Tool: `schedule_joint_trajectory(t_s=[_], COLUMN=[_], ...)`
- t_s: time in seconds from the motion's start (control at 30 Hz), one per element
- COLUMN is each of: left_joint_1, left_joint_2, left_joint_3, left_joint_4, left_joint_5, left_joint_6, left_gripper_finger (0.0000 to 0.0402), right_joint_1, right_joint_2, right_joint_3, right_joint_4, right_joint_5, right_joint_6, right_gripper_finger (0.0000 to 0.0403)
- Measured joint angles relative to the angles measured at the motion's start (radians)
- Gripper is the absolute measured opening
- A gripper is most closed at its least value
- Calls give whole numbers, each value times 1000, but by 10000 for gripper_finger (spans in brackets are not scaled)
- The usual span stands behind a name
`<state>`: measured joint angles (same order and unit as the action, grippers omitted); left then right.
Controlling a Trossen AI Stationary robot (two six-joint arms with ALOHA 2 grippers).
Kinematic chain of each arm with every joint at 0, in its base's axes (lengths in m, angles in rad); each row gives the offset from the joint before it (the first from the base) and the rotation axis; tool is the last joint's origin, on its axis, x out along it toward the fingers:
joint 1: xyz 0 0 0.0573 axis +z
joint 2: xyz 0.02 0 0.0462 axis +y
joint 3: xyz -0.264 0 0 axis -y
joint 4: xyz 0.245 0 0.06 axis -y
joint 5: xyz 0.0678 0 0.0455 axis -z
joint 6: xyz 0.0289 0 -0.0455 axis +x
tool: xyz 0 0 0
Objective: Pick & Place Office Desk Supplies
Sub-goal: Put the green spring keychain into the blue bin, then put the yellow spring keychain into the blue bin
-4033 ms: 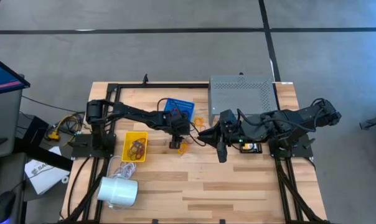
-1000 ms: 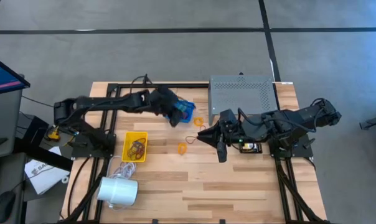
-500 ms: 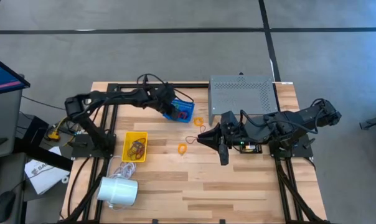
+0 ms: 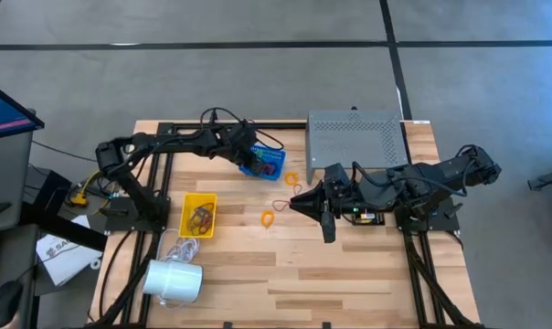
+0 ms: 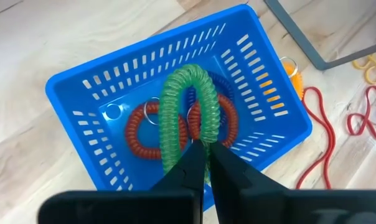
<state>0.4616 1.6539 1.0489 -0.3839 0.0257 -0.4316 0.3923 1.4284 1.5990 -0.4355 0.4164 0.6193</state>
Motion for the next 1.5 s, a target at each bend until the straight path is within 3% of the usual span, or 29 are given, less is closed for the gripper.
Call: schedule_joint_trajectory(t_s=[0.37, 0.83, 0.9, 1.0, 1.07, 1.13, 1.37, 1.5], left_joint_1=[0, 0, 0, -12, -49, -102, -349, -444], left_joint_2=[-1, -2, -8, -39, -68, -109, -207, -207], left_joint_3=[0, 0, 0, 0, 1, 2, 2, 1], left_joint_4=[36, 73, 82, 191, 279, 307, 222, 118], left_joint_5=[0, -21, 26, 244, 348, 370, 248, 226], left_joint_6=[4, 45, 10, 5, 7, 57, 466, 512], left_gripper_finger=[18, 202, 216, 222, 219, 212, 194, 198], right_joint_1=[8, 5, 5, 5, 3, -4, -23, -30], right_joint_2=[0, 0, 0, -1, -1, -2, -2, -2], right_joint_3=[0, 0, 0, 0, 0, 0, 0, 0], right_joint_4=[-1, -6, -6, -6, -5, -3, -1, 3], right_joint_5=[0, 0, 0, 0, 0, 0, -1, -1], right_joint_6=[-1, -7, -14, -18, -27, -37, -44, -44], right_gripper_finger=[77, 77, 77, 77, 77, 77, 77, 77])
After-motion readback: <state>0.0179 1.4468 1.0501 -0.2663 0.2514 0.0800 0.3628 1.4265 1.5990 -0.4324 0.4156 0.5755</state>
